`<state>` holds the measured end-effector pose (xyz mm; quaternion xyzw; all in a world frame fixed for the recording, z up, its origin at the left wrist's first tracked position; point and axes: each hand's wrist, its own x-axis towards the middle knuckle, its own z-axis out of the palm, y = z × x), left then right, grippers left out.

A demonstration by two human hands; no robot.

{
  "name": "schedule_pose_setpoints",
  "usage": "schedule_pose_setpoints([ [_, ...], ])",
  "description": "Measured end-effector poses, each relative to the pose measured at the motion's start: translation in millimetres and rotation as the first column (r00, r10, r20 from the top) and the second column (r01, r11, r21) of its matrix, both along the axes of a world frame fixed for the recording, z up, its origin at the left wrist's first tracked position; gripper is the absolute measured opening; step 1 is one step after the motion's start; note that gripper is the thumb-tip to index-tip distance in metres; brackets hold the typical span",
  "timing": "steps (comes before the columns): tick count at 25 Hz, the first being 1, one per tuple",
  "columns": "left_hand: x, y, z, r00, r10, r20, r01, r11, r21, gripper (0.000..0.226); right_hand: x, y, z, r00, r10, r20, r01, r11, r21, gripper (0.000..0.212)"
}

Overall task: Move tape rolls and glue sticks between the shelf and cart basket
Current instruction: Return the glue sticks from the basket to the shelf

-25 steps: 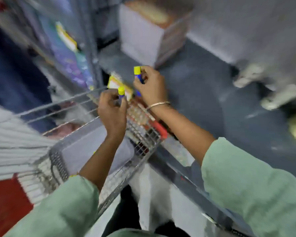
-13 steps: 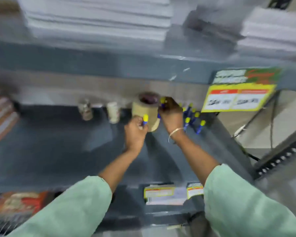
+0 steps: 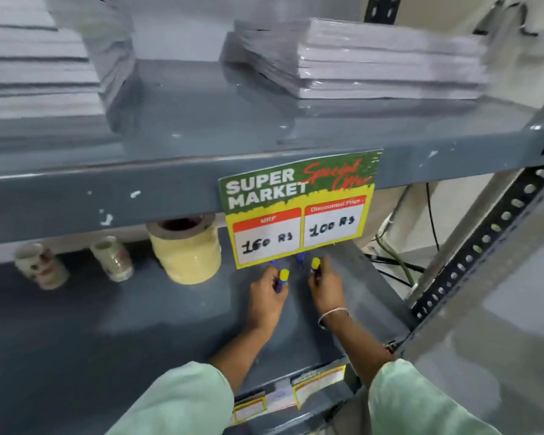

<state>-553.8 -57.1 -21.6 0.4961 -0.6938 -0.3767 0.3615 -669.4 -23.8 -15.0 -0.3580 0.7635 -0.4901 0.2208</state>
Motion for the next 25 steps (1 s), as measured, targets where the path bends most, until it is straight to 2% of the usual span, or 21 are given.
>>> schedule_pose_setpoints([
  [3,0,0,-4,1.000,0.011,0.025,-0.010,1.000,-0.007,0.019,-5,-2,-8,0.989,0.011,-0.150,-0.002,0.998,0.059,0.039],
  [6,1,-1,-10,1.000,-0.006,0.017,0.006,1.000,0.004,0.009,-8,-1,-18,0.983,0.017,-0.182,-0.003,0.997,0.077,0.022],
  [8,3,-1,-13,1.000,-0.021,-0.011,0.021,0.999,0.039,0.016,-10,-3,-22,0.982,0.019,-0.186,-0.006,0.997,0.071,0.017],
  [9,3,-1,-13,0.999,-0.026,-0.032,0.028,0.998,0.055,0.025,-11,-4,-23,0.983,0.019,-0.183,-0.006,0.997,0.074,0.022],
  [13,11,8,-7,0.996,-0.006,-0.084,0.013,0.996,0.090,0.063,-6,-2,-20,0.984,0.038,-0.172,-0.028,0.998,0.062,0.068],
  [16,25,15,1,0.993,0.056,-0.103,-0.048,0.996,0.077,0.077,2,4,4,0.962,-0.045,-0.270,0.038,0.999,-0.031,0.079],
  [19,52,24,10,0.990,0.115,-0.087,-0.109,0.992,0.066,0.076,20,5,39,0.907,-0.173,-0.385,0.115,0.979,-0.168,0.081],
  [21,79,26,18,0.984,0.170,-0.057,-0.168,0.985,0.040,0.067,41,-1,54,0.890,-0.199,-0.410,0.098,0.963,-0.253,0.077],
  [25,152,28,24,0.917,0.396,-0.044,-0.399,0.915,-0.061,0.057,117,-23,80,0.801,-0.079,-0.594,-0.095,0.962,-0.256,0.064],
])
